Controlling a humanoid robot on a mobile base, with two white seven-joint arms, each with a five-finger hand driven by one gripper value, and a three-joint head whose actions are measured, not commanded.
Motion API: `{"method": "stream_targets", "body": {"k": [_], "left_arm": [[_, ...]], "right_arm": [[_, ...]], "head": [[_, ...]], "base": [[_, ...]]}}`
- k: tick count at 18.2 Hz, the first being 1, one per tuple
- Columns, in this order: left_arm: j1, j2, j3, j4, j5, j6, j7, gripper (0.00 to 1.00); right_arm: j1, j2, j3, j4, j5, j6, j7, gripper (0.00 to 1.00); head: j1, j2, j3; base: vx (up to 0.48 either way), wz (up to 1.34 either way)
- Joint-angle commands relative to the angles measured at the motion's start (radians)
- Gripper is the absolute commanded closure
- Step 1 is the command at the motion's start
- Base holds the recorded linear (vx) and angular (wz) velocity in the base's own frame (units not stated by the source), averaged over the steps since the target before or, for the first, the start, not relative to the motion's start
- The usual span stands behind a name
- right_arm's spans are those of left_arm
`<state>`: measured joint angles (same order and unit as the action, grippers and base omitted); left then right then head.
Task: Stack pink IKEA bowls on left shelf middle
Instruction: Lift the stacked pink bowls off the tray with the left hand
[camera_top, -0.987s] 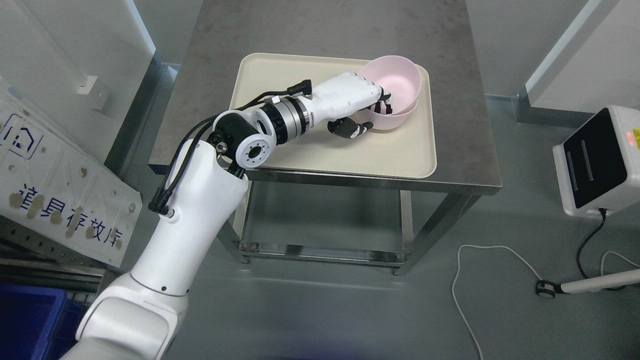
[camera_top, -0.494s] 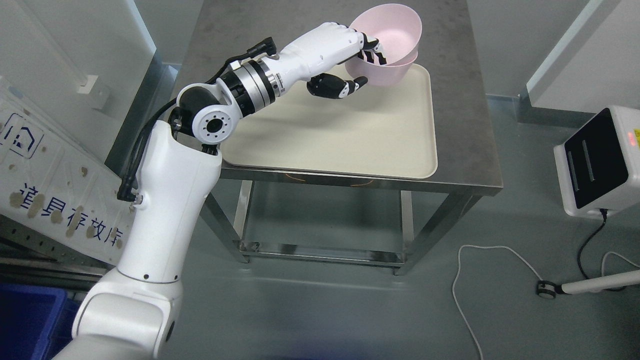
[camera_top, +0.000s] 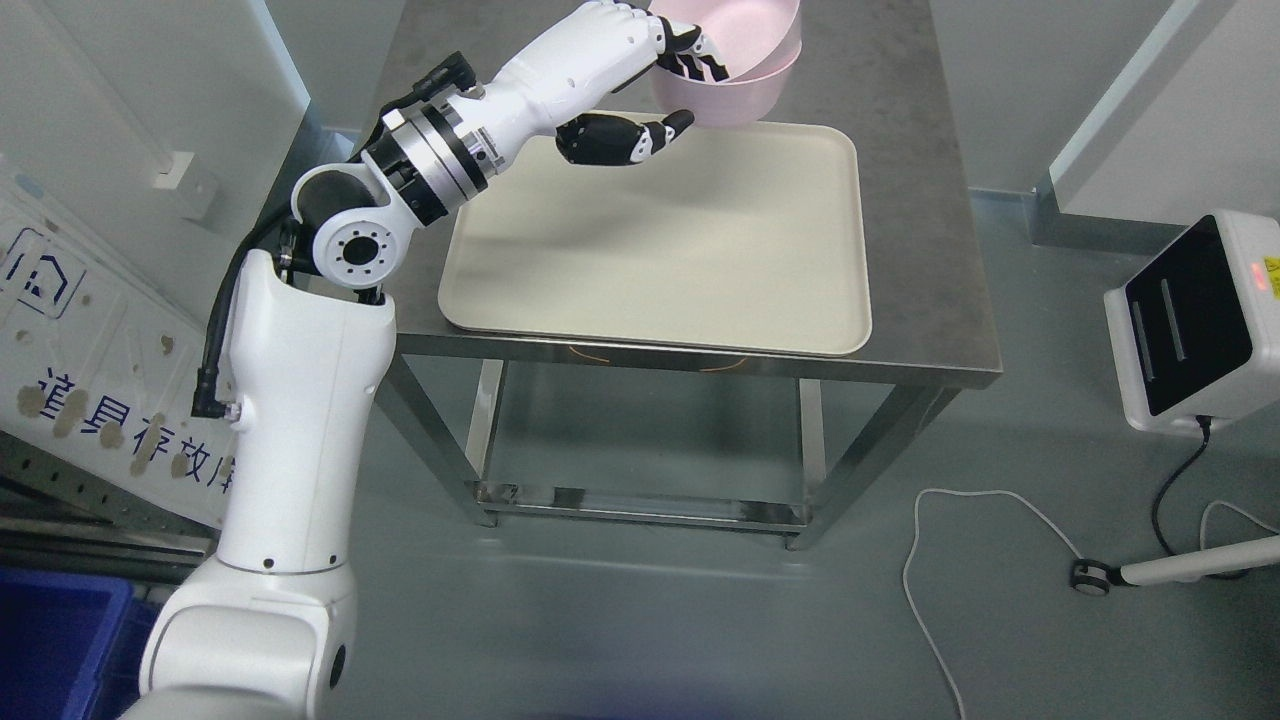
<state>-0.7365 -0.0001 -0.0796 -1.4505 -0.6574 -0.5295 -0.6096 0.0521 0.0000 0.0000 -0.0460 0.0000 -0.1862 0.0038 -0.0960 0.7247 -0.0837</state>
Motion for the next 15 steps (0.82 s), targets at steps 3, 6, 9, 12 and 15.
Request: {"method": "stream_targets", "body": {"k": [3,6,9,12,15], "left_arm": [[0.037,0.018,0.087,-0.027,0.038,-0.033,0.002,0.97],[0.035,0.018,0.084,-0.037,0.102,-0.062,0.002,0.97],[0.035,0.018,0.092,-0.048,0.127,-0.093,0.002,0.97],[0.069,0.018,0.098,-0.068,0.127,-0.101,0.002,0.97],[0.089,0.018,0.096,-0.082,0.127,-0.106,0.001,0.97]], "right_arm": [[0.000,-0.017,-0.011,0.000,0.008,0.001,-0.001,0.00],[0.000,-0.017,-0.011,0.000,0.008,0.001,-0.001,0.00],[0.000,-0.017,-0.009,0.000,0.008,0.001,-0.001,0.00],[0.000,-0.017,-0.011,0.000,0.008,0.001,-0.001,0.00],[0.000,-0.017,-0.009,0.000,0.008,0.001,-0.001,0.00]], "head": [[0.0000,0.000,0.000],[0.0000,0.000,0.000],[0.0000,0.000,0.000],[0.0000,0.000,0.000],[0.0000,0.000,0.000]], "base": [[-0.008,-0.01],[-0.004,0.00],[-0.031,0.00],[-0.076,0.02],[-0.095,0.01]]}}
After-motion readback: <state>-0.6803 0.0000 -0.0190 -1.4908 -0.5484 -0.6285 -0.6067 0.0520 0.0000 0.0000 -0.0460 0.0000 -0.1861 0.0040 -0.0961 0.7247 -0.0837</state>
